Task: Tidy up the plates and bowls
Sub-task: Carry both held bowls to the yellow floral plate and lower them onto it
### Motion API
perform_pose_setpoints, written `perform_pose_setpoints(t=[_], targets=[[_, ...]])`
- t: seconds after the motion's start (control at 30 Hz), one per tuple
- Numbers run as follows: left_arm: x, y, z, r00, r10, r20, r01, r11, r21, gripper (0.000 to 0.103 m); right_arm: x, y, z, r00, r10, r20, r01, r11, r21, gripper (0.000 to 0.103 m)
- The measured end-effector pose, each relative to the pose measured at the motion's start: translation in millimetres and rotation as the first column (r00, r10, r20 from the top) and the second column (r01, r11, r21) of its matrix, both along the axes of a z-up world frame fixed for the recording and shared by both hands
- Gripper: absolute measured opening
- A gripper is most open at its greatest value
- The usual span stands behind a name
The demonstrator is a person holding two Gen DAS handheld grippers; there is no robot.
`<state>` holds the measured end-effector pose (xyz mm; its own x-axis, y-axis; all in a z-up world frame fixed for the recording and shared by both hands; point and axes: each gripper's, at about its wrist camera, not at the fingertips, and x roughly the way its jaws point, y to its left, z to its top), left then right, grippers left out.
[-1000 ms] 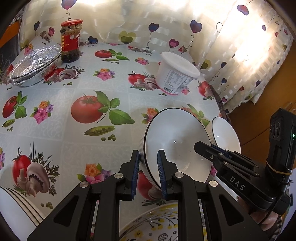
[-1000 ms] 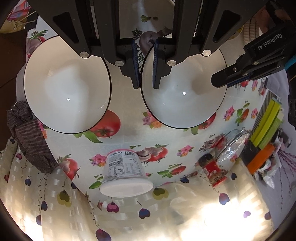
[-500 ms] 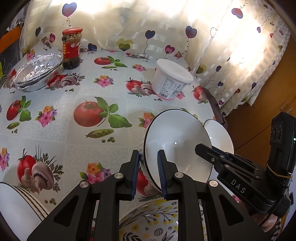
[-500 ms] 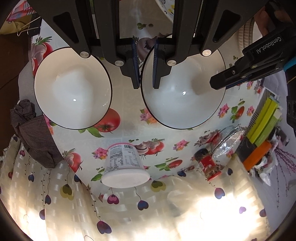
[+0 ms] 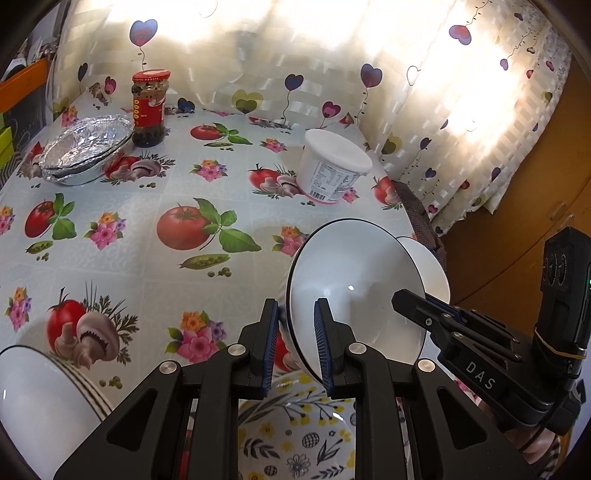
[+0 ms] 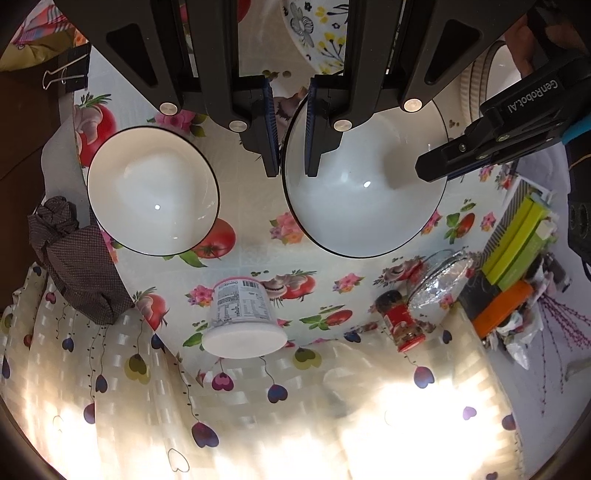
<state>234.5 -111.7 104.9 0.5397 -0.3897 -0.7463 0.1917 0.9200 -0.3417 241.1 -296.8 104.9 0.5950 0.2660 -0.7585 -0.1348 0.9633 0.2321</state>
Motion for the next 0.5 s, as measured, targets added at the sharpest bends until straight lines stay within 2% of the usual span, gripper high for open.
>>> perform_pose_setpoints(t=[0.5], targets=[[-44, 14, 3, 1.000, -0.010, 0.008, 0.010, 1.000, -0.006, 0.021, -46, 10, 3, 1.000, 0.001, 0.006, -0.001, 1.000, 0.013, 0.014]])
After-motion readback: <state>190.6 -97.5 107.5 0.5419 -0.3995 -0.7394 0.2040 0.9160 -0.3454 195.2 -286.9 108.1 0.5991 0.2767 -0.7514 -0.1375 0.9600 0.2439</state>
